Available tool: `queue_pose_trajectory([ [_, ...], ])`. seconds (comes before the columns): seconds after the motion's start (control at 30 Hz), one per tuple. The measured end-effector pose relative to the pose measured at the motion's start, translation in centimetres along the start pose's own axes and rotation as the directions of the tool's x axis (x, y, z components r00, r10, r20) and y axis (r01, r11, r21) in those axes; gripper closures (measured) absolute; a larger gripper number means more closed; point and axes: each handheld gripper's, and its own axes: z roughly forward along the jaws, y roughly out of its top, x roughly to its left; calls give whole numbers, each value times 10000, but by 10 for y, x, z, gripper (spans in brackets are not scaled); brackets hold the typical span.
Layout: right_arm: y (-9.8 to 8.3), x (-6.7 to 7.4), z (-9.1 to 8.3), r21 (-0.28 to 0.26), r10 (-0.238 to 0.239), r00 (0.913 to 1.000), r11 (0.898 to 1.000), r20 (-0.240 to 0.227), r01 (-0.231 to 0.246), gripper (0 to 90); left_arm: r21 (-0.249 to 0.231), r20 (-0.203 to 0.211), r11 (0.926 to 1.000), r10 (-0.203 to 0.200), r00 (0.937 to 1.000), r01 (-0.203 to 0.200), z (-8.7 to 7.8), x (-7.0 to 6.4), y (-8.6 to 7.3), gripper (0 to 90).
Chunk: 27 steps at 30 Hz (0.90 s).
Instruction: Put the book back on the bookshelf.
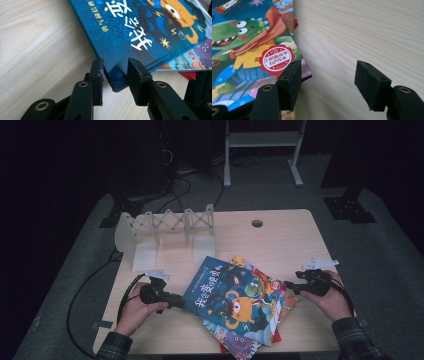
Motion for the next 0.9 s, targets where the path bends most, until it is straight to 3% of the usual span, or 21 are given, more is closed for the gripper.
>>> queue_pose_trajectory([
  [0.1, 5, -3, 5, 55, 53, 10000, 10000, -45, -52, 362, -1, 45, 10000, 86, 10000, -86, -1, -2, -1, 659],
  [0.2, 9, -3, 9, 57, -29, 10000, 10000, 17, 29, 363, -86, -198, 9999, 104, 9997, -106, -3, -2, -1, 650],
  [0.43, 10, -1, 8, -27, -47, 10000, 10000, 81, 47, 356, -778, -616, 9969, -159, 9980, 111, -7, 3, 1, 582],
  [0.63, 6, 8, -7, -415, -61, 9994, 9991, -336, 47, 352, -1285, -1044, 9917, -27, 9945, -108, -6, 10, 7, 530],
  [0.73, 1, 15, -12, -404, -126, 9985, 9991, -538, 104, 346, -1681, -1087, 9856, -27, 9941, -157, -3, 14, 9, 492],
  [0.9, -6, 23, -15, -272, -99, 9969, 9996, -786, 78, 334, -1696, -1563, 9849, 76, 9877, -344, 2, 17, 16, 453],
])
